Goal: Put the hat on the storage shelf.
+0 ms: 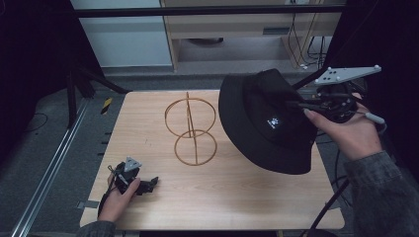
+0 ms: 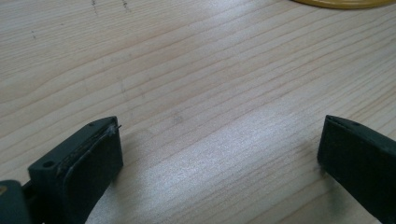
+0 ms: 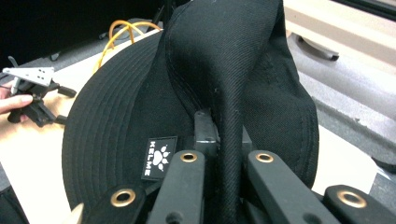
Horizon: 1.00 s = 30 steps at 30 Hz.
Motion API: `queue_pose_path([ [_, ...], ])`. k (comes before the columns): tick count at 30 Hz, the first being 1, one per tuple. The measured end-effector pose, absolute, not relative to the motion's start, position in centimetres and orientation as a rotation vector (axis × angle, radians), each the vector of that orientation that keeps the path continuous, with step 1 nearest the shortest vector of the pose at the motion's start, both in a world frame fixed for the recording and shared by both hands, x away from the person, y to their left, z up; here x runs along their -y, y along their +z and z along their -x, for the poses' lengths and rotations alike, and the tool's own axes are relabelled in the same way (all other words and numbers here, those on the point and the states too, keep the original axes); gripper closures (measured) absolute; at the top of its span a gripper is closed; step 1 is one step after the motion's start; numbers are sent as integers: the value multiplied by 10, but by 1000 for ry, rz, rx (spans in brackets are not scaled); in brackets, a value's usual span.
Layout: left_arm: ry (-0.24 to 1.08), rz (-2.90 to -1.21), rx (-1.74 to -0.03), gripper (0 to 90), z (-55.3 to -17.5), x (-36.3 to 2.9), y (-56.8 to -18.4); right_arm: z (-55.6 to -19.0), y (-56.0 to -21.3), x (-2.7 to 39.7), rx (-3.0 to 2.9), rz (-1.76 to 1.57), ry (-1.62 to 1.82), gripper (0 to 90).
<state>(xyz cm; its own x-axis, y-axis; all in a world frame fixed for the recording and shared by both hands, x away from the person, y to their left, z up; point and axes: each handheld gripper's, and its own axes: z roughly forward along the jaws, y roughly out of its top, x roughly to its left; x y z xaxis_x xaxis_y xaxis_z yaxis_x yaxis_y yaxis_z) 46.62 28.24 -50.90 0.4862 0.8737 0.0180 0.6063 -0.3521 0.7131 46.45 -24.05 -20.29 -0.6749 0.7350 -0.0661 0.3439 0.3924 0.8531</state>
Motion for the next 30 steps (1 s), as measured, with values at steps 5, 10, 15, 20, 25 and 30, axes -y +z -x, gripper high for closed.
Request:
queue_pose_path([
  [5, 532, -2086, -1214, 0, -466, -282, -509, -466, -199, 230, -2209, -904, 1222, 876],
  [10, 533, -2088, -1211, 0, -466, -283, -509, -468, -196, 222, -2214, -889, 1230, 876],
  [15, 532, -2087, -1212, 0, -466, -283, -509, -469, -193, 215, -2217, -866, 1232, 875],
  [20, 532, -2085, -1214, 0, -466, -282, -509, -470, -193, 209, -2228, -847, 1234, 875],
  [25, 533, -2086, -1213, 0, -466, -283, -509, -471, -194, 202, -2236, -830, 1240, 875],
  [30, 533, -2087, -1212, 0, -466, -283, -509, -473, -194, 195, -2229, -816, 1253, 875],
])
